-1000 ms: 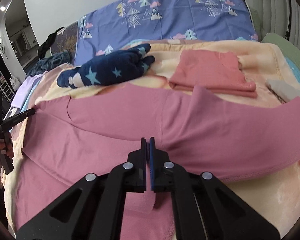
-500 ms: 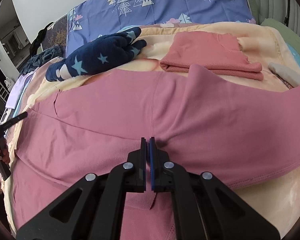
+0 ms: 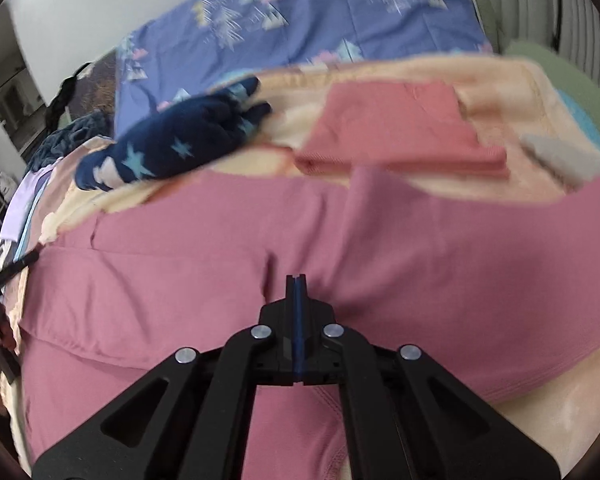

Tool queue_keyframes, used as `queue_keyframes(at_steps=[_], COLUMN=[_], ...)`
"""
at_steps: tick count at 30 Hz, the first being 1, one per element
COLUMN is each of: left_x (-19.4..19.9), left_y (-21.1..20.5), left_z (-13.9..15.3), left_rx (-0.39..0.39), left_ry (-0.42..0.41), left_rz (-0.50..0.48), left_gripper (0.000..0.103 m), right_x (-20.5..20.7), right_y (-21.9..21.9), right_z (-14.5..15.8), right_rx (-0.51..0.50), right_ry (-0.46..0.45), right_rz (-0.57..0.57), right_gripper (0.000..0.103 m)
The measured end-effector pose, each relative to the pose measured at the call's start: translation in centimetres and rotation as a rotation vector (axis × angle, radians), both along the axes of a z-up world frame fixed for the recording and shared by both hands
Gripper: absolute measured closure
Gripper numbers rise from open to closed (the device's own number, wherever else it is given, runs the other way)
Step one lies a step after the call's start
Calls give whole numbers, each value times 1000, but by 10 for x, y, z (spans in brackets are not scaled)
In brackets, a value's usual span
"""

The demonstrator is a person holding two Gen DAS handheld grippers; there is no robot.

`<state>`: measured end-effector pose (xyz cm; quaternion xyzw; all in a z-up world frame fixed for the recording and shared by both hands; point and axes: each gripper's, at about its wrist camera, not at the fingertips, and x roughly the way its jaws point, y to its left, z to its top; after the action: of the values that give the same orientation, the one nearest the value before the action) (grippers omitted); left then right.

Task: Fold small clothes

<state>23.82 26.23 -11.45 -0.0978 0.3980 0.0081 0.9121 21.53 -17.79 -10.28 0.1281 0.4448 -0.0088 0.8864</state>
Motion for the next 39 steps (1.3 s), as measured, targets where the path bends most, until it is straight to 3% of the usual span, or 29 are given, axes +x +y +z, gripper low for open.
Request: queue_keyframes(at_steps=[2, 4, 7, 9, 10, 11, 12, 14, 15, 17, 20, 23, 25, 27, 29, 33, 39], left_x=[-9, -20, -39, -51, -54, -54, -53, -61, -63, -66, -72, -73, -65, -55, -45, -44, -42], left_y=[2, -2, -33, -66, -86, -106, -121, -143, -149, -151, -164, -190, -207, -221, -228, -228, -228], left_z=[8, 24, 44, 42, 31, 13, -4, -18, -11, 5, 32, 41, 29, 12, -7, -11, -16], left_rx=[-18, -30, -11, 43, 95, 176, 249, 387, 404, 325, 204, 188, 223, 181, 147, 143, 154], left_ry=[-36, -85, -123, -122, -87, -24, 28, 8, -3, -25, -86, -139, -109, -61, 7, 7, 2], left_rz=[12, -1, -115, -207, -241, -273, -293, -290, -306, -339, -395, -422, -401, -411, -412, -412, -408], left_gripper=[66, 64, 53, 36, 34, 33, 33, 34, 42, 45, 46, 35, 34, 37, 40, 40, 38], right_x=[-10, -18, -26, -22, -17, -14, -17, -28, -33, -48, -71, -90, -105, -124, -136, -153, -143], right_y=[-5, 2, 27, 42, 48, 54, 56, 55, 53, 32, -32, -125, -188, -247, -280, -308, -318], right_z=[0, 8, 17, 5, -6, -24, -29, -22, -16, 5, 48, 78, 84, 80, 74, 60, 41], right_rx=[59, 48, 51, 36, -7, -55, -64, -60, -42, 44, 59, 74, 137, 190, 193, 250, 294], right_ry=[-17, -47, -76, -10, 45, 99, 80, 38, 37, 0, -118, -176, -178, -172, -158, -159, -158], right_rz=[-11, 33, 160, 190, 185, 184, 177, 160, 160, 144, -3, -268, -458, -637, -741, -833, -880], right_gripper=[103, 103, 103, 103, 103, 103, 103, 103, 103, 103, 103, 97, 96, 89, 81, 61, 61])
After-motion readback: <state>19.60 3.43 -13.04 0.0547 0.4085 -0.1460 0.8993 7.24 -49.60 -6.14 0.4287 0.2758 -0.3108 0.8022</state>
